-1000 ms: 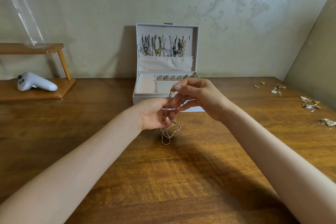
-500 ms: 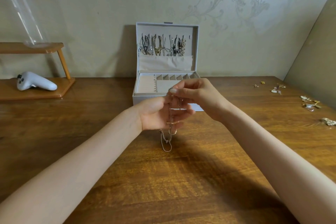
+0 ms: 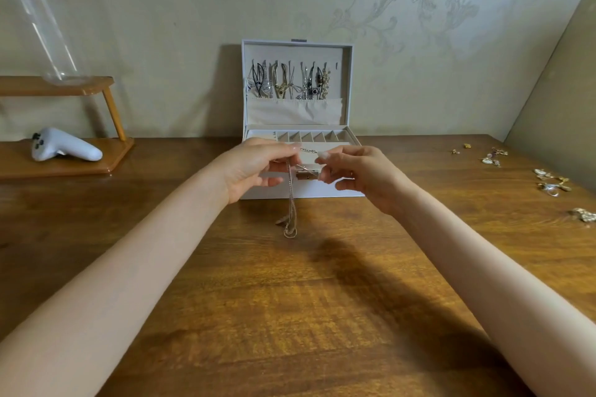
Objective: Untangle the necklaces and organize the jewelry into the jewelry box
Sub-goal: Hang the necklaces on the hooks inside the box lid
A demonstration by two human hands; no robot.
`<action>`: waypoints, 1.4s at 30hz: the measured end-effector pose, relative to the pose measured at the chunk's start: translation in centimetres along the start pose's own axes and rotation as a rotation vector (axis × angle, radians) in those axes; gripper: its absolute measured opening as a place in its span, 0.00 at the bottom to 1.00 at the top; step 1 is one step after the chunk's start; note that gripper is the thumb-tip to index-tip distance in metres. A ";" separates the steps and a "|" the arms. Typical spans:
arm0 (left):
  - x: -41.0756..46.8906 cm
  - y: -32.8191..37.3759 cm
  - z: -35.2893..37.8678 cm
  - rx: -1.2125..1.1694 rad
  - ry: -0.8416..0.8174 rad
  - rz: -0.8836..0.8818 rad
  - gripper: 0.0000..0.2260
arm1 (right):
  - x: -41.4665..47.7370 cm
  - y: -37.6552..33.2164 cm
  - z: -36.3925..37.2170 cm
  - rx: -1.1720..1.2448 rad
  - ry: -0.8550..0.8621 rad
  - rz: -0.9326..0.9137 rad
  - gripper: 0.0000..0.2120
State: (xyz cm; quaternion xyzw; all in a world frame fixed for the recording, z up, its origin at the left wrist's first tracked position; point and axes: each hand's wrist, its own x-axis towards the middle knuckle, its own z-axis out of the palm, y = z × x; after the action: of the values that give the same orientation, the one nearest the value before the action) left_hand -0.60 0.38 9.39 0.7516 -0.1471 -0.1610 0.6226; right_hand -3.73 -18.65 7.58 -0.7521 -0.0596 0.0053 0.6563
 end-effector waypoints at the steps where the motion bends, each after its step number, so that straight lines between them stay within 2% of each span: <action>1: 0.0 0.1 -0.2 0.024 0.007 0.008 0.09 | 0.0 0.2 0.0 -0.007 -0.016 0.021 0.05; 9: -0.1 0.5 -1.0 0.014 0.067 0.050 0.09 | 0.1 1.8 0.6 -0.114 -0.015 0.140 0.06; 19: 0.1 0.8 -1.5 -0.025 0.085 0.077 0.10 | 0.1 3.4 1.0 -0.215 -0.107 0.250 0.05; 23: 0.3 0.7 -1.7 -0.039 0.086 0.085 0.10 | 0.0 3.5 1.2 -0.234 -0.132 0.219 0.09; 27: 0.5 0.6 -1.8 -0.025 0.069 0.099 0.10 | 0.2 3.7 1.0 -0.241 -0.150 0.197 0.09; 35: 4.5 4.0 -1.2 0.154 0.009 0.197 0.09 | 1.6 0.0 0.0 -0.214 -0.126 -0.027 0.07; 42: 10.4 6.5 -1.0 0.337 -0.010 0.274 0.09 | 7.3 -3.1 -3.3 -0.485 0.033 -0.011 0.08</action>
State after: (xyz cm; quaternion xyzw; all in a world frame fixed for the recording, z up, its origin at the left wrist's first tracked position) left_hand 9.06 -4.29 15.32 0.8172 -0.2759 -0.0515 0.5035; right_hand 3.51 -20.75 11.65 -0.8873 -0.0525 -0.0247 0.4575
